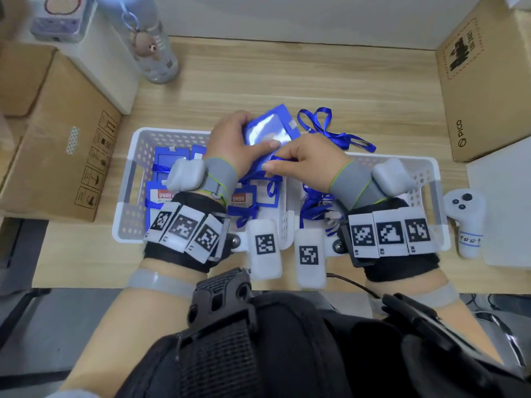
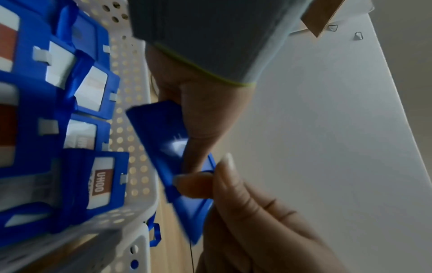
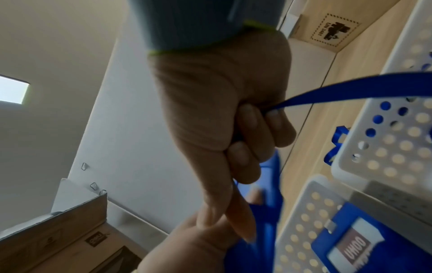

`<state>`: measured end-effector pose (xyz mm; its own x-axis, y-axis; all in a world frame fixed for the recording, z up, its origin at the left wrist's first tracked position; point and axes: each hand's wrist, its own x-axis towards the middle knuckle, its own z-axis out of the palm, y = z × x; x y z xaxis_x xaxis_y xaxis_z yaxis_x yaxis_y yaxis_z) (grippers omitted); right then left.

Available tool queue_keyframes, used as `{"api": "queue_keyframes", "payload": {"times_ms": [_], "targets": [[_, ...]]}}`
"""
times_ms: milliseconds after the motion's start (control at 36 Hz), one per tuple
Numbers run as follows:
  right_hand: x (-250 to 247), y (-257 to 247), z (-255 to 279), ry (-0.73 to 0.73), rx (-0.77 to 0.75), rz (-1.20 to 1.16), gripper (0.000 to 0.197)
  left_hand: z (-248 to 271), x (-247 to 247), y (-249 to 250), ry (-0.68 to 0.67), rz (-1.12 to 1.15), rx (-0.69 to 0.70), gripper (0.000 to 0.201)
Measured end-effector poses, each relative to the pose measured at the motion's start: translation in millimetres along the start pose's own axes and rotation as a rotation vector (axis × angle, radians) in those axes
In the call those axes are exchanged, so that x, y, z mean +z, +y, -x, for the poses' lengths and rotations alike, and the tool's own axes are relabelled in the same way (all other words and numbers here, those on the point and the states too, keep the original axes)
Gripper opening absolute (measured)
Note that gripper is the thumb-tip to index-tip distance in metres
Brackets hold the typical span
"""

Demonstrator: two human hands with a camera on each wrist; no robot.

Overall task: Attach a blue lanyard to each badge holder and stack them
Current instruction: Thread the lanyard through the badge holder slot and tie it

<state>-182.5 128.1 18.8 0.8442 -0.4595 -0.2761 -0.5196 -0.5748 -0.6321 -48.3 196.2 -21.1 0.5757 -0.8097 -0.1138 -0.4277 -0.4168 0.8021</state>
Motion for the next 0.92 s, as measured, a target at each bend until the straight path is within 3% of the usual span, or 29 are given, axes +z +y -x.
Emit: {"api": "queue_keyframes", "payload": {"times_ms": [111, 222, 389, 472, 528, 583, 667, 750, 833, 917], "targets": [[-10.4, 2.0, -1.4, 0.066, -0.005, -0.014, 0.017, 0.0, -1.2, 8.6, -0.094, -0.200, 0.191, 0.041], [-17.0, 8.0, -5.9, 0.261, -0.001, -0.079, 0.009, 0.4, -3.1, 14.5, -0.203, -0.292, 0.260, 0.048], [-20.9, 18.0, -5.3, 0.447, 0.027, -0.219, 0.007, 5.5, -8.1, 11.8, -0.357, -0.116, 0.341, 0.046], [-18.3, 22.1, -5.8, 0.495, 0.043, -0.280, 0.010, 8.0, -10.8, 11.8, -0.363, 0.210, 0.220, 0.047], [-14.4, 21.9, -6.2, 0.484, 0.034, -0.311, 0.021, 9.2, -10.6, 14.4, -0.319, 0.406, 0.144, 0.042], [-10.0, 19.5, -6.6, 0.451, 0.026, -0.341, 0.019, 9.5, -9.0, 17.3, -0.272, 0.534, 0.098, 0.036], [-7.6, 20.3, -7.8, 0.420, 0.023, -0.280, 0.040, 8.2, -4.6, 19.7, -0.214, 0.631, 0.033, 0.024], [-4.0, 16.8, -5.9, 0.306, 0.034, -0.232, 0.020, 2.3, -0.2, 18.0, -0.090, 0.717, -0.104, 0.018], [0.0, 11.8, -3.0, 0.183, 0.008, -0.186, 0.020, -4.3, 0.6, 11.7, 0.037, 0.595, -0.170, 0.021], [1.1, 9.0, -1.9, 0.088, -0.012, -0.088, 0.019, -9.2, -2.7, 2.6, 0.060, 0.318, -0.105, 0.028]]}}
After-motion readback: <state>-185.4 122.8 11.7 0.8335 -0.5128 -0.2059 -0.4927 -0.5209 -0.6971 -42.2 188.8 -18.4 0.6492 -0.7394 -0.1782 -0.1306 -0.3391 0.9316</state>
